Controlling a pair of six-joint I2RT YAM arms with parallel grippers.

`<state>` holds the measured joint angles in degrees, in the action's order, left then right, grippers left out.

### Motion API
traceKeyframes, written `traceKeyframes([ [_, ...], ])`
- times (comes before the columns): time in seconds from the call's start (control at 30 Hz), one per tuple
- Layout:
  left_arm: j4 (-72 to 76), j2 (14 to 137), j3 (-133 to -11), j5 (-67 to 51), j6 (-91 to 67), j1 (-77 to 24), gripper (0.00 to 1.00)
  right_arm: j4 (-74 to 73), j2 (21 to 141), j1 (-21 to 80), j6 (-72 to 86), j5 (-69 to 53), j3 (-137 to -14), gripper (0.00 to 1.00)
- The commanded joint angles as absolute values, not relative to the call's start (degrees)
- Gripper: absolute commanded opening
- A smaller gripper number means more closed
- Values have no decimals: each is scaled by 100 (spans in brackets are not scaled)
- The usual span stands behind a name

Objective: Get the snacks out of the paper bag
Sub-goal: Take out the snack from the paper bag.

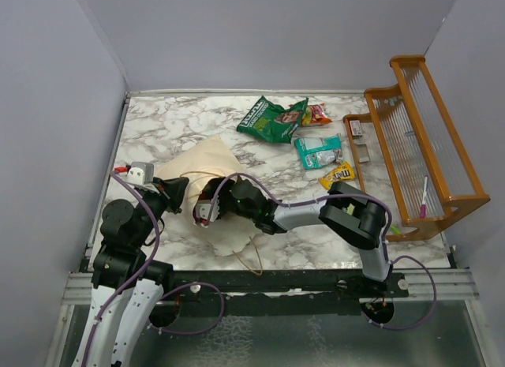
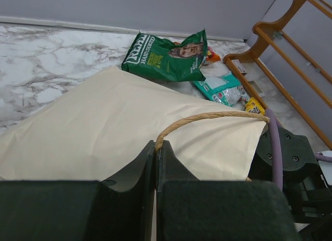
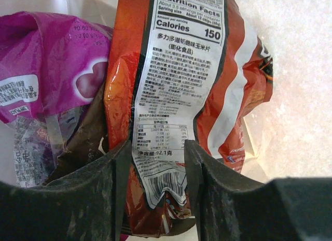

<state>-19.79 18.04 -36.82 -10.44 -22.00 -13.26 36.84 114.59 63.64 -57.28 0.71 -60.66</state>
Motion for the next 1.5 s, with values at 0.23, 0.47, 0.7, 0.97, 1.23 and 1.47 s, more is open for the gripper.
traceKeyframes([
  [0.23, -1912, 1754, -3665, -939, -2205, -1327, 0, 3576, 11500, 6319, -5749, -423, -5870, 53],
  [0.47, -1887, 1771, -3665, -986, -2209, -1327, 0, 3705, 11092, 6315, -5258, -793, -5682, 60],
  [0.7, -1891, 1819, -3665, -1004, -2198, -1327, 0, 3638, 11277, 6318, -5266, -640, -5801, 60],
  [0.97, -1888, 1831, -3667, -998, -2198, -1329, 0, 3693, 11229, 6309, -5292, -606, -5661, 63],
  [1.23, -1899, 1874, -3674, -993, -2200, -1327, 0, 3942, 11962, 6301, -5865, 396, -6330, 61],
  [1.47, -1904, 1847, -3674, -992, -2200, -1333, 0, 3828, 12304, 6257, -5988, 599, -6979, 55],
])
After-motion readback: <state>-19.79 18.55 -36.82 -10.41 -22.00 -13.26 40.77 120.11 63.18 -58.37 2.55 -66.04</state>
